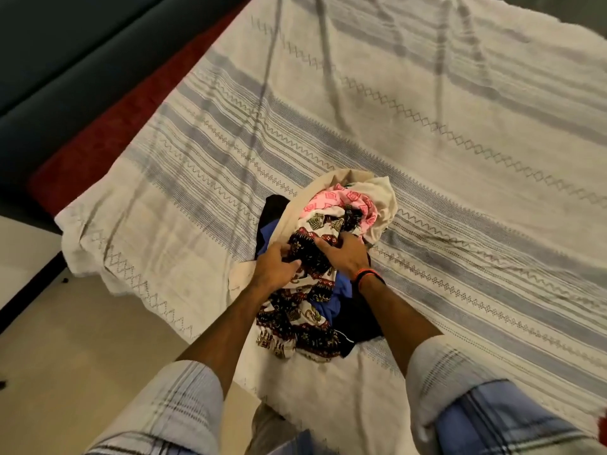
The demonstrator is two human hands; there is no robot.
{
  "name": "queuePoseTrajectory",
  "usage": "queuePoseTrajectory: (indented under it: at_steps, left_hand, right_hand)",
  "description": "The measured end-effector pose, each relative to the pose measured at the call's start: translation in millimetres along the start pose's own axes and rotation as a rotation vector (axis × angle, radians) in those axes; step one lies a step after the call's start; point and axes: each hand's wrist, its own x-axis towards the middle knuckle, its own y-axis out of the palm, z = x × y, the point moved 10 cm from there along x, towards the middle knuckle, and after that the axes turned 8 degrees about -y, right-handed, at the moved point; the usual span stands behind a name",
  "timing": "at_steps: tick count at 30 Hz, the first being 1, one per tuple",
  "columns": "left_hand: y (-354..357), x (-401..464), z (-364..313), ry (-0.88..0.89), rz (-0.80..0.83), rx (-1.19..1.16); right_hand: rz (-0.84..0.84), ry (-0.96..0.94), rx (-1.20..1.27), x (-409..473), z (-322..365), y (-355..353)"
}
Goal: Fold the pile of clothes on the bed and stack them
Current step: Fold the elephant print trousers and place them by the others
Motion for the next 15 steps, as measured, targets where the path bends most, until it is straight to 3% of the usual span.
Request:
queuePoseTrajectory:
  at_steps: [4,9,15]
  left_hand:
    - [5,9,-1,0.005,0.027,0.015]
    - [3,-1,-4,0.024,0.046,-0.024]
    - [-2,-40,-25,0.09,0.0,-0.039]
  right_hand:
    - [0.026,0.066,0.087,11,-4,15]
    - [0.084,0.147,0.637,-8,10,17]
    - [0.148,0.035,0.936,-43,52,-9]
